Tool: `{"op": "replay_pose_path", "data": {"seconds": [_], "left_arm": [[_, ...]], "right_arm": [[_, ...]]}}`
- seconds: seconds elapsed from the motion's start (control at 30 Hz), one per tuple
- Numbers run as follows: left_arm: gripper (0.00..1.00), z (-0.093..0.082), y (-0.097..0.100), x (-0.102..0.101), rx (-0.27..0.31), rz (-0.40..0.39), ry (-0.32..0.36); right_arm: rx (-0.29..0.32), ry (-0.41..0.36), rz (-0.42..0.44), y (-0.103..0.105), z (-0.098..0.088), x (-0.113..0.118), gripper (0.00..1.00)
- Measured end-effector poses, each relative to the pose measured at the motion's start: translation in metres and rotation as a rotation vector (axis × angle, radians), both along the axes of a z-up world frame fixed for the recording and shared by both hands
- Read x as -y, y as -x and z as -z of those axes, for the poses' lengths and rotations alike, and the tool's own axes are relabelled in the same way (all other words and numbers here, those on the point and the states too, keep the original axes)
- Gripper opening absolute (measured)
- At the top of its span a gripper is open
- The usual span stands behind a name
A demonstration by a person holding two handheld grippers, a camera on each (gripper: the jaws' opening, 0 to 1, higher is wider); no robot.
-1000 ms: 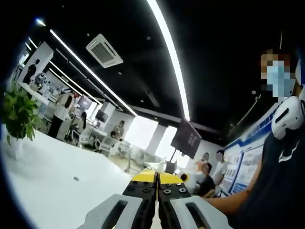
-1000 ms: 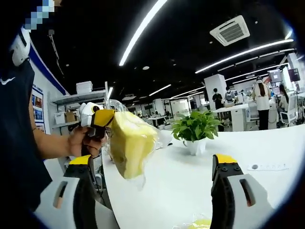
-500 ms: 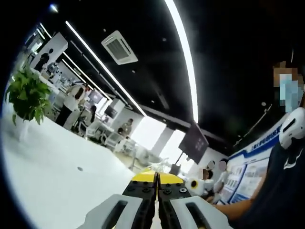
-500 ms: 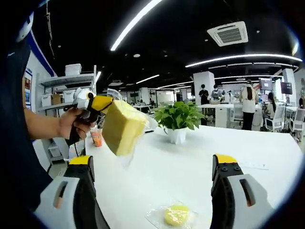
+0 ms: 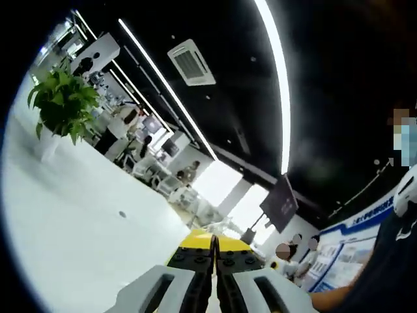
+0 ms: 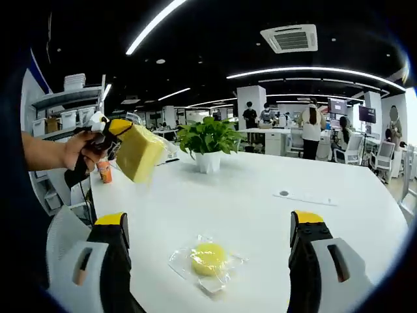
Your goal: Compare the silicone blocks by pressing each to a similar depth, holding the contact briefly, and releasing to observe deformation and rebound differences across the visible hardness samples.
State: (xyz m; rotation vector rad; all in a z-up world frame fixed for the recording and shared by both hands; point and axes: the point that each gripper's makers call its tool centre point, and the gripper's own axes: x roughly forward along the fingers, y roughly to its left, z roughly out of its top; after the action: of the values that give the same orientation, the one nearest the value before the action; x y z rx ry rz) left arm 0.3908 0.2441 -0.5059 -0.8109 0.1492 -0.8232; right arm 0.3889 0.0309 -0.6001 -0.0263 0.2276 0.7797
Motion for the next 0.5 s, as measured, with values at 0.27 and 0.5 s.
{"op": "replay_pose_path", "data": {"seconds": [0.27,0.5], "left_arm": [[0.0,0.025,-0.009,-0.006,-0.076,-0.013,0.046],[0.0,0.066,-0.016,0.001,-0.163,0.007,0.038]], "right_arm": [[-0.055,0.006,0.05,0.007,0.021,0.02,0.96],[-0.099,0.014,0.079,0.013,0.038,0.034,0.96]]}}
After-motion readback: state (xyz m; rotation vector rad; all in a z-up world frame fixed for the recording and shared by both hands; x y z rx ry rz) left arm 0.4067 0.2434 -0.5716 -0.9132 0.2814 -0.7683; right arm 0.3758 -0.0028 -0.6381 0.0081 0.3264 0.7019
